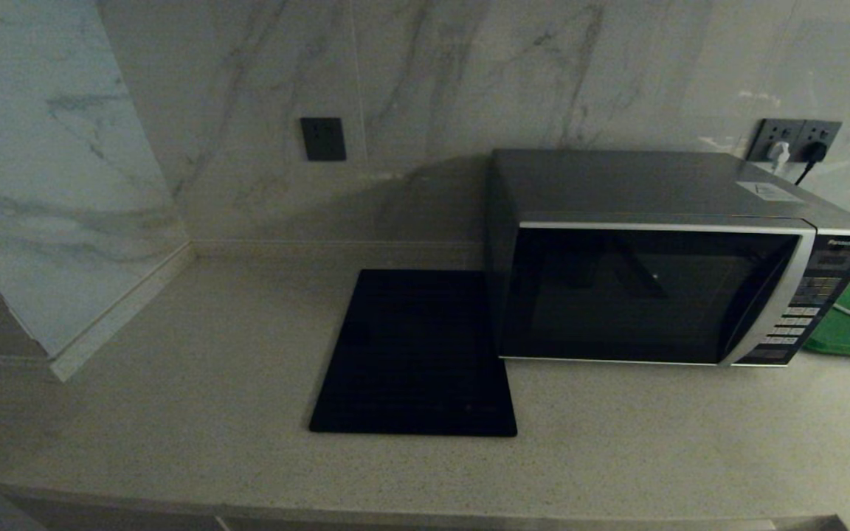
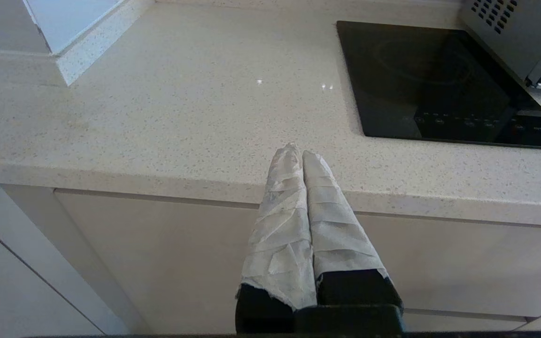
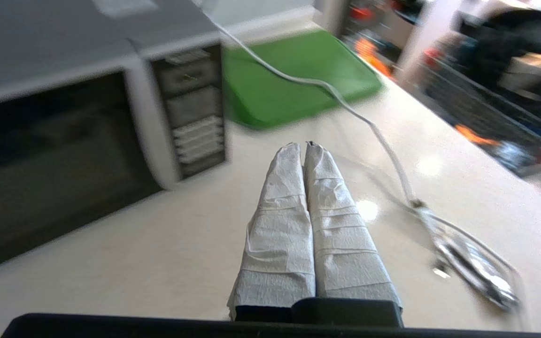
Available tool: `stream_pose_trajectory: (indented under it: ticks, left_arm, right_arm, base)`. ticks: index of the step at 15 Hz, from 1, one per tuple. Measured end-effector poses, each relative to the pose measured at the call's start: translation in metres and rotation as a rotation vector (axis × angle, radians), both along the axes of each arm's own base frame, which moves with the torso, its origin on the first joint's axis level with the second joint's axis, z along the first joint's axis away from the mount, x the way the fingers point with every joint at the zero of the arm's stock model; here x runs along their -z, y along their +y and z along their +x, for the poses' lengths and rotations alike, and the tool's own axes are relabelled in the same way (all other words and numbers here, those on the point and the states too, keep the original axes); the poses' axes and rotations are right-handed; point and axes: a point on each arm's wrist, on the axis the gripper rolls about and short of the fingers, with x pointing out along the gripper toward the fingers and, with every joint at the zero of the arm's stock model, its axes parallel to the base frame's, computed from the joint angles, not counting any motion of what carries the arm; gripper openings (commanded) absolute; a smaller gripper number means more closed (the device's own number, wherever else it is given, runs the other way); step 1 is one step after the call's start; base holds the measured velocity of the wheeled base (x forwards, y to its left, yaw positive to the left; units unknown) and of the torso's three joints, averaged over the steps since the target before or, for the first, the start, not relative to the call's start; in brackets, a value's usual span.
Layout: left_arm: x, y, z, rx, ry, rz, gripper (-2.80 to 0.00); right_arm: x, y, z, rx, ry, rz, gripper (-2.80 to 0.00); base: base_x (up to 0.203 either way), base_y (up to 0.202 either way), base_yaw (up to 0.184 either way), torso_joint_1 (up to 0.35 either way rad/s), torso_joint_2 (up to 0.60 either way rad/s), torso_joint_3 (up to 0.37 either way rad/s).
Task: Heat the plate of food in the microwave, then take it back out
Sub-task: Open the microwave oven
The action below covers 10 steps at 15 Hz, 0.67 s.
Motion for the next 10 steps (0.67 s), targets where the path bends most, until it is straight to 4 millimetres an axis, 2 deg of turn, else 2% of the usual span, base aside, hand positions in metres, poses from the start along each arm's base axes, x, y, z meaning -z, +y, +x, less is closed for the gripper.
stream_pose_trajectory:
  ticks: [4, 7, 8, 10]
  left_arm:
    - [0.000, 0.000, 0.000, 0.000, 0.000, 0.000, -2.80]
    - [0.000, 0.000, 0.000, 0.000, 0.000, 0.000, -2.80]
    - [0.000, 0.000, 0.000, 0.000, 0.000, 0.000, -2.80]
    - [0.000, 0.000, 0.000, -0.001, 0.000, 0.000, -2.80]
  right_arm:
    - [0.002, -0.001, 0.010, 0.006, 0.061, -0.039, -2.80]
    - [0.013, -0.001, 0.015, 0.006, 0.085, -0.013, -2.80]
    - [0.020, -0.001, 0.017, 0.006, 0.100, 0.000, 0.00]
    - [0.031, -0.001, 0.023, 0.004, 0.103, 0.026, 0.00]
  base:
    - [0.000, 0.000, 0.000, 0.000, 0.00, 0.000]
    - [0.000, 0.000, 0.000, 0.000, 0.00, 0.000]
    - [0.000, 0.000, 0.000, 0.000, 0.00, 0.000]
    - [0.000, 0.000, 0.000, 0.000, 0.00, 0.000]
